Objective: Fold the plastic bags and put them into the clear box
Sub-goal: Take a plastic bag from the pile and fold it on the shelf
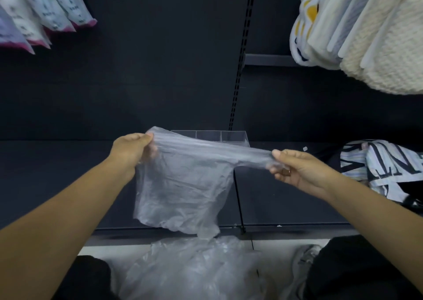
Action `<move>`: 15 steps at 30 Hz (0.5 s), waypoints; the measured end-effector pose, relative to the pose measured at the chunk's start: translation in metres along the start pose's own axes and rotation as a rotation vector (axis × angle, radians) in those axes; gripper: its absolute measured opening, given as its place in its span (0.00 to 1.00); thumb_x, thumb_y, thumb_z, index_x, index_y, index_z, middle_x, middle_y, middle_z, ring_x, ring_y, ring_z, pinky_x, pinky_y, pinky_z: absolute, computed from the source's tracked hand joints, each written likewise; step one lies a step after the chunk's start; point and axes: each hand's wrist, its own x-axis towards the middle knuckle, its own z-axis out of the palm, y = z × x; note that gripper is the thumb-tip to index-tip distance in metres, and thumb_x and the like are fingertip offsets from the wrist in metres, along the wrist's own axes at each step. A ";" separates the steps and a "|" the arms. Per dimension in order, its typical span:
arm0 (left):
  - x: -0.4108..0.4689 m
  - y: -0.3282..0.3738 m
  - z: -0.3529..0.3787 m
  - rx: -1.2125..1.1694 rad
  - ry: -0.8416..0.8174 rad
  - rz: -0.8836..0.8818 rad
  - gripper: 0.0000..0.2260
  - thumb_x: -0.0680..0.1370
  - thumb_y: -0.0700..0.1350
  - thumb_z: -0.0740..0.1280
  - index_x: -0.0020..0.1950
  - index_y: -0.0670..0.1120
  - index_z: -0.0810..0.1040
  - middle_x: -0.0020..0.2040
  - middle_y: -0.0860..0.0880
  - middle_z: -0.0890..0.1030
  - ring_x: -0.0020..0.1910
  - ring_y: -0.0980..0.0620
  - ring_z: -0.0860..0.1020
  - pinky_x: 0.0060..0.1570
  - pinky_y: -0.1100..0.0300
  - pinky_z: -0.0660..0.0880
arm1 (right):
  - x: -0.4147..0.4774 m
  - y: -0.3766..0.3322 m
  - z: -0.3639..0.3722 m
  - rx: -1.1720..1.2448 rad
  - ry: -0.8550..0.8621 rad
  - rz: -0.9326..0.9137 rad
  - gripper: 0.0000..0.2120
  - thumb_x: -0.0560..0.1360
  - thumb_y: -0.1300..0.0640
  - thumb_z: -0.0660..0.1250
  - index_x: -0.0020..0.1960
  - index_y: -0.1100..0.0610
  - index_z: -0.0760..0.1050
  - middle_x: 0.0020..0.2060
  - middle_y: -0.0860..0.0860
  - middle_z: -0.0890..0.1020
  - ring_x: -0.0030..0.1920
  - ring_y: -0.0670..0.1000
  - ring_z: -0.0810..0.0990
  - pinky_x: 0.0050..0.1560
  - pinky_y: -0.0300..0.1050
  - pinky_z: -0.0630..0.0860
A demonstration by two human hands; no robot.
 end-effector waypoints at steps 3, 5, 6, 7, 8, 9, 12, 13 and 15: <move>0.008 -0.021 0.011 0.040 -0.037 -0.044 0.12 0.79 0.45 0.67 0.36 0.45 0.77 0.25 0.50 0.79 0.25 0.54 0.75 0.32 0.59 0.70 | 0.021 0.007 -0.003 0.021 0.198 -0.007 0.04 0.69 0.58 0.74 0.41 0.57 0.79 0.32 0.52 0.81 0.27 0.41 0.75 0.29 0.33 0.74; 0.017 -0.043 0.024 0.009 -0.016 -0.105 0.11 0.78 0.44 0.67 0.37 0.44 0.77 0.28 0.49 0.79 0.29 0.51 0.75 0.35 0.58 0.71 | 0.041 0.016 -0.007 0.018 0.315 0.003 0.01 0.73 0.63 0.71 0.44 0.58 0.79 0.32 0.52 0.80 0.27 0.41 0.74 0.28 0.32 0.72; 0.021 -0.055 0.032 -0.001 -0.003 -0.140 0.10 0.78 0.43 0.67 0.37 0.44 0.77 0.29 0.48 0.79 0.30 0.51 0.75 0.35 0.58 0.71 | 0.052 0.023 -0.010 -0.009 0.372 0.011 0.02 0.74 0.64 0.70 0.44 0.58 0.78 0.33 0.52 0.80 0.28 0.42 0.74 0.28 0.32 0.71; 0.026 -0.068 0.039 -0.011 0.009 -0.176 0.10 0.78 0.43 0.67 0.37 0.44 0.77 0.30 0.48 0.79 0.30 0.51 0.75 0.36 0.58 0.72 | 0.064 0.030 -0.013 -0.042 0.434 0.018 0.04 0.75 0.65 0.69 0.44 0.58 0.78 0.34 0.53 0.80 0.29 0.43 0.74 0.28 0.32 0.71; 0.031 -0.080 0.046 -0.025 0.024 -0.211 0.10 0.78 0.43 0.67 0.37 0.44 0.78 0.29 0.48 0.79 0.29 0.52 0.75 0.35 0.58 0.72 | 0.077 0.038 -0.016 -0.070 0.497 0.024 0.04 0.75 0.66 0.68 0.44 0.58 0.77 0.34 0.54 0.80 0.30 0.44 0.75 0.27 0.32 0.72; 0.037 -0.093 0.053 -0.035 0.036 -0.247 0.10 0.78 0.43 0.67 0.37 0.44 0.78 0.27 0.49 0.79 0.28 0.53 0.75 0.34 0.59 0.72 | 0.089 0.045 -0.019 -0.088 0.557 0.031 0.04 0.75 0.67 0.67 0.45 0.59 0.77 0.34 0.54 0.80 0.30 0.44 0.76 0.26 0.31 0.72; 0.056 -0.128 0.065 -0.080 0.082 -0.335 0.12 0.79 0.41 0.65 0.35 0.44 0.75 0.23 0.53 0.78 0.27 0.54 0.74 0.30 0.64 0.74 | 0.122 0.067 -0.035 -0.125 0.682 0.064 0.10 0.75 0.70 0.65 0.54 0.63 0.77 0.34 0.53 0.78 0.28 0.44 0.77 0.29 0.32 0.74; 0.063 -0.138 0.066 -0.112 0.097 -0.371 0.10 0.79 0.40 0.64 0.37 0.45 0.74 0.28 0.52 0.80 0.29 0.54 0.74 0.27 0.68 0.73 | 0.131 0.075 -0.040 -0.147 0.702 0.077 0.12 0.74 0.70 0.65 0.57 0.65 0.77 0.35 0.53 0.77 0.29 0.44 0.77 0.32 0.34 0.75; 0.075 -0.149 0.068 -0.154 0.122 -0.416 0.05 0.80 0.41 0.63 0.46 0.42 0.75 0.43 0.47 0.78 0.33 0.54 0.75 0.26 0.72 0.72 | 0.143 0.091 -0.046 -0.194 0.717 0.130 0.14 0.74 0.69 0.65 0.60 0.67 0.76 0.34 0.51 0.76 0.26 0.43 0.77 0.35 0.36 0.74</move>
